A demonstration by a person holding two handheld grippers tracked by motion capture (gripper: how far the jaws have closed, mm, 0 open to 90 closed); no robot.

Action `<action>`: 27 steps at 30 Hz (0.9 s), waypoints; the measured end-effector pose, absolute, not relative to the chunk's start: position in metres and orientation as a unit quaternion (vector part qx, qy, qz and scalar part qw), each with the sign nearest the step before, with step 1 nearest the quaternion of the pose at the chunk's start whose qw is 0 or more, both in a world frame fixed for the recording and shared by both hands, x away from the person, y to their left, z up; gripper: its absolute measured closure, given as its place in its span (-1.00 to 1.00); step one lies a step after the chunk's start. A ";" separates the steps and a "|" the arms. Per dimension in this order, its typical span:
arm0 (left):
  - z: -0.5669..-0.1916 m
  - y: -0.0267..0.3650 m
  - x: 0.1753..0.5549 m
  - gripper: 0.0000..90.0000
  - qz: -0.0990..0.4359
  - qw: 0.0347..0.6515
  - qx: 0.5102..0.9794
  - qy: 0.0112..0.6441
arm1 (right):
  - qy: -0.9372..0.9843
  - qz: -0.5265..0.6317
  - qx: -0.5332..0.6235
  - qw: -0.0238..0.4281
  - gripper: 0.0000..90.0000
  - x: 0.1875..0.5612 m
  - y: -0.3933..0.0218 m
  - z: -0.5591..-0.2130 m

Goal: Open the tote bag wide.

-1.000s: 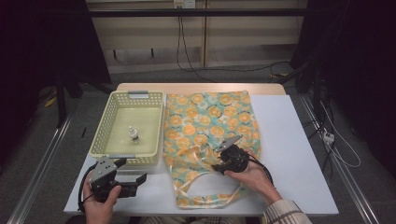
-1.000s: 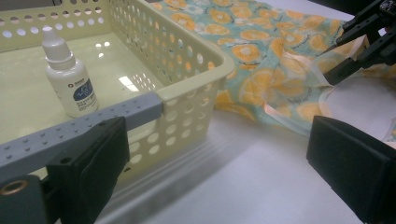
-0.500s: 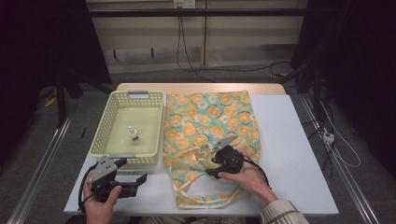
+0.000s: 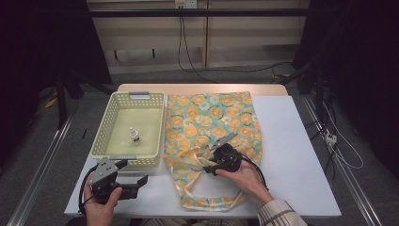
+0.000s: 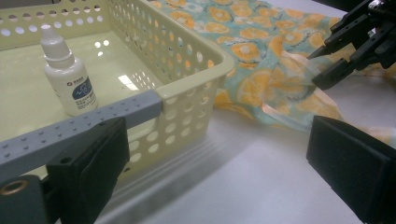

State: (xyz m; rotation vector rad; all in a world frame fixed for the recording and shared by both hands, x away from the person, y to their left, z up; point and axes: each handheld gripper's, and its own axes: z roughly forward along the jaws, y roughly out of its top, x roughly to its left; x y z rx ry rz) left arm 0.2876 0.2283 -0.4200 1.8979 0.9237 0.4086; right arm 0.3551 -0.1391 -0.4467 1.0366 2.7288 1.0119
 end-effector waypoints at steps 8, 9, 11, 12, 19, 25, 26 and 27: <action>-0.420 0.228 0.288 -0.87 0.167 0.475 0.777 0.377 | 0.886 0.321 0.332 0.043 0.63 0.355 -0.140 -0.445; -0.420 0.228 0.288 -0.87 0.168 0.475 0.777 0.377 | 0.887 0.319 0.332 0.046 0.64 0.355 -0.140 -0.446; -0.420 0.229 0.287 -0.87 0.167 0.476 0.776 0.379 | 0.890 0.313 0.328 0.048 0.63 0.354 -0.141 -0.448; -0.420 0.229 0.287 -0.87 0.167 0.476 0.776 0.378 | 0.891 0.311 0.327 0.050 0.60 0.353 -0.141 -0.448; -0.420 0.228 0.287 -0.87 0.167 0.477 0.776 0.377 | 0.896 0.305 0.318 0.058 0.96 0.346 -0.143 -0.449; -0.420 0.229 0.287 -0.87 0.169 0.476 0.775 0.379 | 0.889 0.325 0.320 0.044 1.00 0.352 -0.149 -0.445; -0.420 0.229 0.287 -0.87 0.169 0.476 0.775 0.379 | 0.885 0.332 0.324 0.046 1.00 0.352 -0.150 -0.441; -0.420 0.228 0.287 -0.87 0.169 0.475 0.776 0.379 | 0.882 0.340 0.324 0.047 1.00 0.353 -0.151 -0.438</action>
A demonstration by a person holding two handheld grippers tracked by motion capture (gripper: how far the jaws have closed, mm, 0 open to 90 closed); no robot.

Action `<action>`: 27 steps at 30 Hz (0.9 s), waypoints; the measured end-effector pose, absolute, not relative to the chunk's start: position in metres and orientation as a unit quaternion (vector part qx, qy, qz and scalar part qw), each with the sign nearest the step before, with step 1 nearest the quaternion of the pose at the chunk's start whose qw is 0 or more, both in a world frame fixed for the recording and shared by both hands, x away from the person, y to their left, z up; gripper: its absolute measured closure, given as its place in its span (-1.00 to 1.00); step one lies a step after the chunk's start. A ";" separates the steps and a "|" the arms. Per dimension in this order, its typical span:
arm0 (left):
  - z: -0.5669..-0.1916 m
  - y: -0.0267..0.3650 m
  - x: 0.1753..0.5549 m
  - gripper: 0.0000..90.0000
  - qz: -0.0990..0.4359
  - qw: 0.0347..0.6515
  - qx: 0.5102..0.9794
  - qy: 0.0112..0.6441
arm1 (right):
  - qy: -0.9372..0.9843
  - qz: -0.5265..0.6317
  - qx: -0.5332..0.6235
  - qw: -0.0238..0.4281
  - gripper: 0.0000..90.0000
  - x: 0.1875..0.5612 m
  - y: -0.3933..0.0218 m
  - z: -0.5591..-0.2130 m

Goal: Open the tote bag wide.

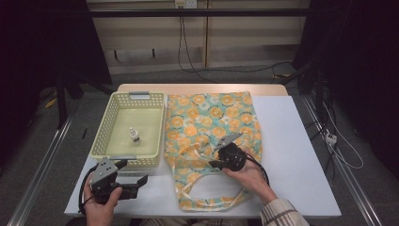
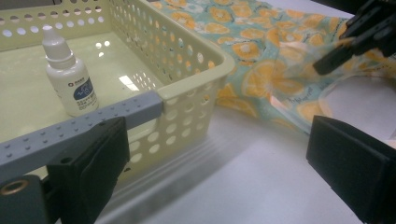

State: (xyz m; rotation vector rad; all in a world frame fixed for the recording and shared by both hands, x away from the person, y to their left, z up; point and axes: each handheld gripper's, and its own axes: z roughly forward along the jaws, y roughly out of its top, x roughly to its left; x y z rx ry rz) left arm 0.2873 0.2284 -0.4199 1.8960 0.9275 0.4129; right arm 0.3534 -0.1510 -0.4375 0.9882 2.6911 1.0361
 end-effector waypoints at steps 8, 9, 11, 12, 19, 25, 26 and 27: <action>-0.420 0.228 0.287 -0.87 0.168 0.476 0.776 0.377 | 0.857 0.387 0.334 0.065 1.00 0.363 -0.160 -0.413; -0.420 0.228 0.287 -0.87 0.169 0.476 0.776 0.377 | 0.855 0.391 0.334 0.068 1.00 0.364 -0.160 -0.411; -0.420 0.228 0.288 -0.87 0.168 0.476 0.777 0.377 | 0.849 0.402 0.335 0.070 1.00 0.364 -0.160 -0.407; -0.420 0.228 0.288 -0.87 0.168 0.476 0.777 0.376 | 0.848 0.405 0.334 0.073 1.00 0.365 -0.159 -0.406; -0.420 0.229 0.287 -0.87 0.166 0.478 0.776 0.378 | 0.835 0.427 0.336 0.088 1.00 0.371 -0.164 -0.390; -0.420 0.228 0.287 -0.87 0.165 0.476 0.778 0.375 | 0.824 0.446 0.334 0.100 1.00 0.378 -0.167 -0.375; -0.420 0.228 0.287 -0.87 0.165 0.476 0.778 0.375 | 0.822 0.449 0.335 0.102 1.00 0.379 -0.167 -0.373; -0.420 0.228 0.287 -0.87 0.165 0.476 0.778 0.375 | 0.820 0.451 0.335 0.104 1.00 0.380 -0.168 -0.371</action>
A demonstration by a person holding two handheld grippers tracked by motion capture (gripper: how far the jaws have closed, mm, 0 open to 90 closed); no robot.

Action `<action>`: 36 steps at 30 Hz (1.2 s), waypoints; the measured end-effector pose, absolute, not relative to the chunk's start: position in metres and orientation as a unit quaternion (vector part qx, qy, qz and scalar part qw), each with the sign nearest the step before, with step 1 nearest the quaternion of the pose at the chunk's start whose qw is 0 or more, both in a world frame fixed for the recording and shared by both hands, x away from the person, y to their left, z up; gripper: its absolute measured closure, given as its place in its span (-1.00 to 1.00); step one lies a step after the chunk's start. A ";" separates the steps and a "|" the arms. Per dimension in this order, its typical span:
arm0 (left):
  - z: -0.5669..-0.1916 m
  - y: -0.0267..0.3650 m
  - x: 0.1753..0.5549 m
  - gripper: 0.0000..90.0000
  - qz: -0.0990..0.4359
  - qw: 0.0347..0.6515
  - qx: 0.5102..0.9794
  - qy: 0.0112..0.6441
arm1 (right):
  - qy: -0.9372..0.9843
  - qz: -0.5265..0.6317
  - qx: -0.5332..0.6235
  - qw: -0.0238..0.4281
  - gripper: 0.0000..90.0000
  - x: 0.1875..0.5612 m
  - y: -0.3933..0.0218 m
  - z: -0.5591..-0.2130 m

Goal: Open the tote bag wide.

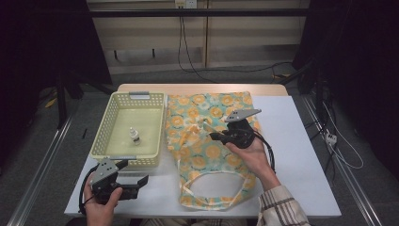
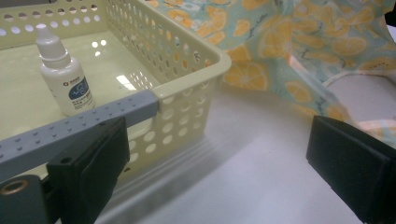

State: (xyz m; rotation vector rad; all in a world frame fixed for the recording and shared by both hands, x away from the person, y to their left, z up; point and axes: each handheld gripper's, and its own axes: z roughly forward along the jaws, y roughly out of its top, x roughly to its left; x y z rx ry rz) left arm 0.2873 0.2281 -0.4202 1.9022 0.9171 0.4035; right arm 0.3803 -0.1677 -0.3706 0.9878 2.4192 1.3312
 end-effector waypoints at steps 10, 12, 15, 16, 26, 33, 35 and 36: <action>-0.421 0.227 0.287 -0.87 0.160 0.476 0.780 0.374 | 0.815 0.466 0.326 0.114 1.00 0.391 -0.168 -0.354; -0.421 0.228 0.287 -0.87 0.161 0.476 0.777 0.378 | 0.813 0.468 0.325 0.116 1.00 0.394 -0.169 -0.351; -0.422 0.231 0.287 -0.87 0.156 0.477 0.775 0.383 | 0.806 0.479 0.325 0.120 1.00 0.397 -0.171 -0.348; -0.422 0.231 0.287 -0.87 0.154 0.479 0.775 0.383 | 0.803 0.484 0.327 0.120 1.00 0.397 -0.172 -0.348; -0.422 0.235 0.288 -0.86 0.146 0.481 0.773 0.388 | 0.801 0.488 0.319 0.134 1.00 0.395 -0.173 -0.342; -0.418 0.238 0.287 -0.84 0.145 0.483 0.769 0.392 | 0.797 0.492 0.323 0.132 1.00 0.393 -0.179 -0.342; -0.416 0.240 0.288 -0.84 0.134 0.486 0.768 0.395 | 0.795 0.495 0.324 0.132 1.00 0.393 -0.180 -0.342; -0.414 0.242 0.288 -0.84 0.135 0.487 0.768 0.393 | 0.795 0.495 0.324 0.132 1.00 0.393 -0.180 -0.342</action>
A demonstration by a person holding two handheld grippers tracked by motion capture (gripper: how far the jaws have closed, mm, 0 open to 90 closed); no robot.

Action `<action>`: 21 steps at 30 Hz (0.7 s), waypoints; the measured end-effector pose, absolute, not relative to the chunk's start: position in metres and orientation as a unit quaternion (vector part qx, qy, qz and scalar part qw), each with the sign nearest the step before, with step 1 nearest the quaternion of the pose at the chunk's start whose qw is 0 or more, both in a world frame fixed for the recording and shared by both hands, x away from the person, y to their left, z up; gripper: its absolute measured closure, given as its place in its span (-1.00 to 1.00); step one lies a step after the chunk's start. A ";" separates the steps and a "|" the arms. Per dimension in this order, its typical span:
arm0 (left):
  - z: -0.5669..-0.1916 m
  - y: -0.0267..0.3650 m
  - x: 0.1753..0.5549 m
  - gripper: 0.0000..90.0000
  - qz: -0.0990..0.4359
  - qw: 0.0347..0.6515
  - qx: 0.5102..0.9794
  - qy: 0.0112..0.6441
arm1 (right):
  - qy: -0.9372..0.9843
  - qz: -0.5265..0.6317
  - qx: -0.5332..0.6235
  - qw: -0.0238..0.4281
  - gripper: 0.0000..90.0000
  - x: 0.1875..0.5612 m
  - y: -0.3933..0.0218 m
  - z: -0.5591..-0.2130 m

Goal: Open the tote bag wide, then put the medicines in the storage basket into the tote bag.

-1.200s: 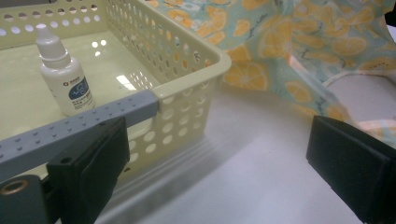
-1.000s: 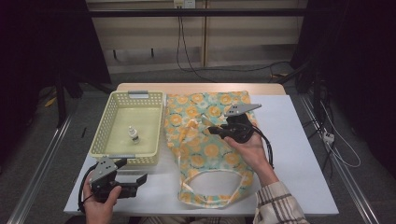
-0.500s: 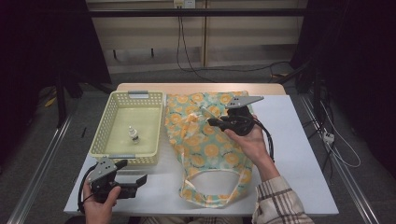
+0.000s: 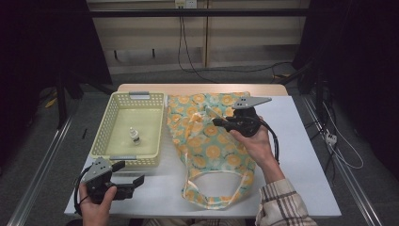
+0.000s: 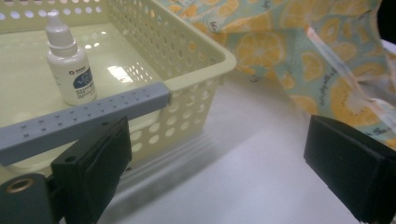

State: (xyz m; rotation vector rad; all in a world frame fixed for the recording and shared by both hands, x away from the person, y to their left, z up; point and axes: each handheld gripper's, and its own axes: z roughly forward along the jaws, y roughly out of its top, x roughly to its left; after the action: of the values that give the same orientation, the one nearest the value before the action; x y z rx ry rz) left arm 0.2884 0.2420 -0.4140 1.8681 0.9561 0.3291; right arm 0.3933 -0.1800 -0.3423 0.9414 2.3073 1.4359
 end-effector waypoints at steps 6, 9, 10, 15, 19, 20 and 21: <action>-0.402 0.244 0.298 -0.85 0.136 0.473 0.781 0.384 | 0.796 0.496 0.323 0.129 1.00 0.395 -0.178 -0.344; -0.397 0.243 0.304 -0.86 0.135 0.464 0.791 0.376 | 0.796 0.495 0.324 0.128 1.00 0.396 -0.178 -0.344; -0.395 0.244 0.306 -0.86 0.132 0.462 0.793 0.374 | 0.796 0.495 0.324 0.127 1.00 0.397 -0.178 -0.344; -0.386 0.246 0.317 -0.80 0.124 0.464 0.798 0.364 | 0.797 0.496 0.322 0.124 1.00 0.399 -0.175 -0.347; -0.380 0.244 0.330 -0.81 0.135 0.454 0.800 0.368 | 0.800 0.493 0.321 0.121 1.00 0.400 -0.174 -0.349; -0.380 0.244 0.333 -0.81 0.136 0.449 0.802 0.369 | 0.800 0.493 0.321 0.121 1.00 0.401 -0.175 -0.349; -0.379 0.244 0.336 -0.81 0.139 0.446 0.804 0.369 | 0.799 0.493 0.321 0.121 1.00 0.400 -0.175 -0.349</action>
State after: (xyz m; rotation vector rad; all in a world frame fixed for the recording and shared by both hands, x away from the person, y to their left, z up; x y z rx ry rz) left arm 0.3364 0.2436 -0.3789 1.9908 0.9146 0.3440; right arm 0.4005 -0.1751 -0.3487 0.9384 2.3343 1.4406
